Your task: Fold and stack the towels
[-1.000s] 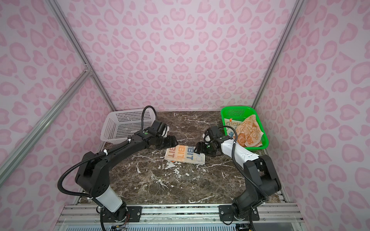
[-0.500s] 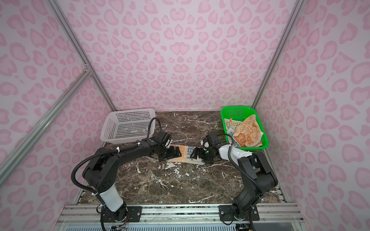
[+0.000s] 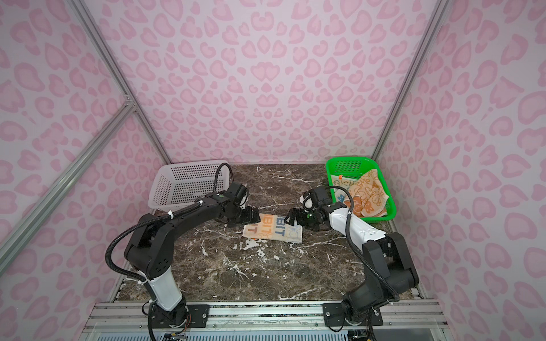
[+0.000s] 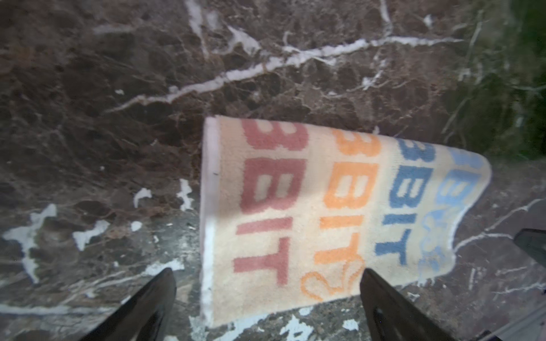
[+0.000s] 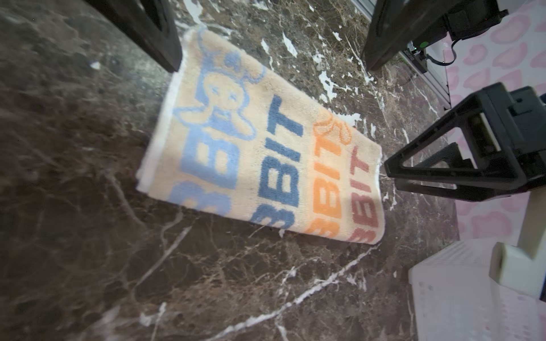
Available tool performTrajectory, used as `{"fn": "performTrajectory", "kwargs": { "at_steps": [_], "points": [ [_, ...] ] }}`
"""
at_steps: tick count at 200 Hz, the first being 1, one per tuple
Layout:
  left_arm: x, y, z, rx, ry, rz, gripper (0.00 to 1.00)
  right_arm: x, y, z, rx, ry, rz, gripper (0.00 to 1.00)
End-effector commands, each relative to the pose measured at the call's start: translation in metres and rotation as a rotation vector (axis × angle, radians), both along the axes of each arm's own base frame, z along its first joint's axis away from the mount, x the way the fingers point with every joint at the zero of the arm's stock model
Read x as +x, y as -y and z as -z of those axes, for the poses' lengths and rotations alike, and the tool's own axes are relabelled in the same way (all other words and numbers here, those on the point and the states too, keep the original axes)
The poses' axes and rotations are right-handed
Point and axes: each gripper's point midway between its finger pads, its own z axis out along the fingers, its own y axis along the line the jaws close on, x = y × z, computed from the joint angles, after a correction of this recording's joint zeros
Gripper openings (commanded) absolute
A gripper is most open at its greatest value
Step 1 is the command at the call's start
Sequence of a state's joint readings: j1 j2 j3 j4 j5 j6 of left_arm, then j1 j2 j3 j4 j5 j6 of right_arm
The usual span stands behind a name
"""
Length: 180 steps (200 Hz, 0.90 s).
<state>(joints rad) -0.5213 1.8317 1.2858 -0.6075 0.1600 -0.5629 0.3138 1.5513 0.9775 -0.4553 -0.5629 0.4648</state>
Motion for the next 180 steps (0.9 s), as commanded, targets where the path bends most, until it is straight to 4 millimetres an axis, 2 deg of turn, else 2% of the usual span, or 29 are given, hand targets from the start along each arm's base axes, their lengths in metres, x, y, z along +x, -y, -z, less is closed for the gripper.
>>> {"fn": "performTrajectory", "kwargs": {
  "at_steps": [1,13,17,37,66,114,144,164,180],
  "points": [
    [-0.003,-0.009,0.006,0.082,-0.029,0.044,0.98,-0.007,0.014,0.016,-0.055,-0.044,-0.009,0.98],
    [-0.003,-0.011,0.012,0.102,-0.042,0.051,0.98,-0.007,0.016,0.021,-0.074,-0.049,-0.012,0.98],
    [0.005,-0.008,0.005,0.093,-0.019,0.051,0.98,-0.007,0.017,0.023,-0.079,-0.052,-0.013,0.98],
    [0.009,-0.004,0.011,0.098,-0.029,0.067,0.98,-0.008,0.018,0.038,-0.095,-0.079,-0.021,0.98],
    [0.007,-0.003,0.023,0.126,-0.061,0.094,0.98,-0.009,0.015,0.052,-0.085,-0.098,-0.015,0.98],
    [-0.001,-0.002,0.04,0.16,-0.094,0.125,1.0,-0.01,0.006,0.061,-0.087,-0.109,-0.027,0.98],
    [-0.004,0.0,0.052,0.182,-0.106,0.141,0.88,-0.012,0.002,0.065,-0.082,-0.121,-0.032,0.98],
    [-0.007,0.001,0.06,0.18,-0.116,0.145,0.72,-0.013,0.0,0.066,-0.083,-0.122,-0.033,0.98],
    [-0.008,0.0,0.067,0.188,-0.131,0.147,0.52,-0.014,-0.001,0.068,-0.079,-0.124,-0.032,0.98]
  ]
}}
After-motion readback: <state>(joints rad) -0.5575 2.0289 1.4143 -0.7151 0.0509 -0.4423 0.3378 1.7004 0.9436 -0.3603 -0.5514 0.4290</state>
